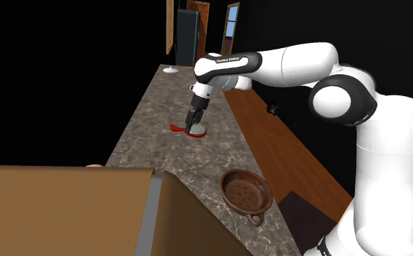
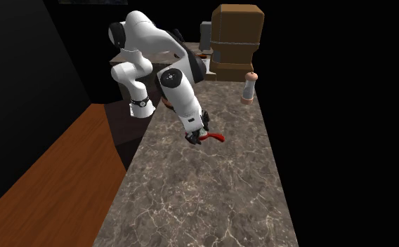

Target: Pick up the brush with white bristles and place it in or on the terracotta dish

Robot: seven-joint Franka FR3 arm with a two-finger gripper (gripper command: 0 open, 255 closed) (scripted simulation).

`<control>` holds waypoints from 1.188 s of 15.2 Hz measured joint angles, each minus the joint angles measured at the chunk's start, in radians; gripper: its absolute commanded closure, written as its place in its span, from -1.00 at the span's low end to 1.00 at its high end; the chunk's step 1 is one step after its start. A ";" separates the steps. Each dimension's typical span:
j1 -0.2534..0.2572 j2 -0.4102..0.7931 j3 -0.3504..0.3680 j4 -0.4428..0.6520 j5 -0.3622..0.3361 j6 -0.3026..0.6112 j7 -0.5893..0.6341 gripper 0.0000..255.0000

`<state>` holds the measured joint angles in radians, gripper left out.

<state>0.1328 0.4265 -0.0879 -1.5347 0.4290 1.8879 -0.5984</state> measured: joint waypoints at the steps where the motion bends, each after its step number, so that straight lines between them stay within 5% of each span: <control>1: 0.000 -0.008 0.000 0.001 -0.002 -0.008 0.004 1.00; 15: -0.008 -0.027 -0.005 0.152 -0.019 -0.169 0.063 1.00; 18: 0.007 -0.133 -0.005 0.006 -0.025 -0.127 0.058 1.00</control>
<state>0.1396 0.2938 -0.0932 -1.5287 0.4045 1.7612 -0.5401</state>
